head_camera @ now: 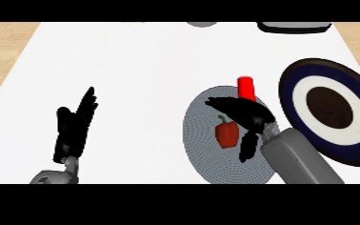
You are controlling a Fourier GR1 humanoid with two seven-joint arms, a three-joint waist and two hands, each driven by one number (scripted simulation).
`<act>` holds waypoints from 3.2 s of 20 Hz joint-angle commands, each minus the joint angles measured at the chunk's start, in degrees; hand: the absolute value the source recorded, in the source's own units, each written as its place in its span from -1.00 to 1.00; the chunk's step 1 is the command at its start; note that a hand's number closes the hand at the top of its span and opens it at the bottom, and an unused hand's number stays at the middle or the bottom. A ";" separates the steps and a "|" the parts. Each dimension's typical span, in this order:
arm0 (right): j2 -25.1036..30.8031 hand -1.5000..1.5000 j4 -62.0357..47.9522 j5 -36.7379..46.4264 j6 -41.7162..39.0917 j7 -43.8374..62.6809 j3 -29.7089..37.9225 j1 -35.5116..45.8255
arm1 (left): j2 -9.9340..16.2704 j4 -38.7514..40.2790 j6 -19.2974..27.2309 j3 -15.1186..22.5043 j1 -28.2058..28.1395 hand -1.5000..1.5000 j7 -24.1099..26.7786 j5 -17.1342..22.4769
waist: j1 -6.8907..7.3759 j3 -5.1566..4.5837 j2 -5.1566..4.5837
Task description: Pick the bell pepper from the placemat and place it in the plate
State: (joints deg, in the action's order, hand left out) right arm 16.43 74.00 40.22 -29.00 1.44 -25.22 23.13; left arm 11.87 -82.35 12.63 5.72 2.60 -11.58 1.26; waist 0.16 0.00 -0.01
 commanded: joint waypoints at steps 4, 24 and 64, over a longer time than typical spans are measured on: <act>-0.35 1.00 0.05 6.22 0.47 -4.86 0.08 -1.42 | -2.72 -0.26 0.66 -0.53 2.50 0.00 -1.70 -2.21 | -0.12 0.01 0.03; -3.12 1.00 -2.05 23.19 31.41 17.23 18.82 0.29 | -2.09 -2.20 -1.25 -3.16 -2.93 0.00 -0.19 -2.23 | -1.33 -0.05 0.31; 5.97 1.00 -8.49 14.82 33.68 18.32 43.23 -1.62 | -5.20 -1.64 -3.03 -2.96 -1.58 0.00 0.36 -5.76 | 0.49 0.06 -0.22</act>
State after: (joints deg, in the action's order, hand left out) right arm 22.11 72.76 60.11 7.08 23.42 15.71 20.90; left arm 7.68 -83.91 8.97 1.82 1.95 -12.44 -3.56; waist 0.30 0.01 -0.09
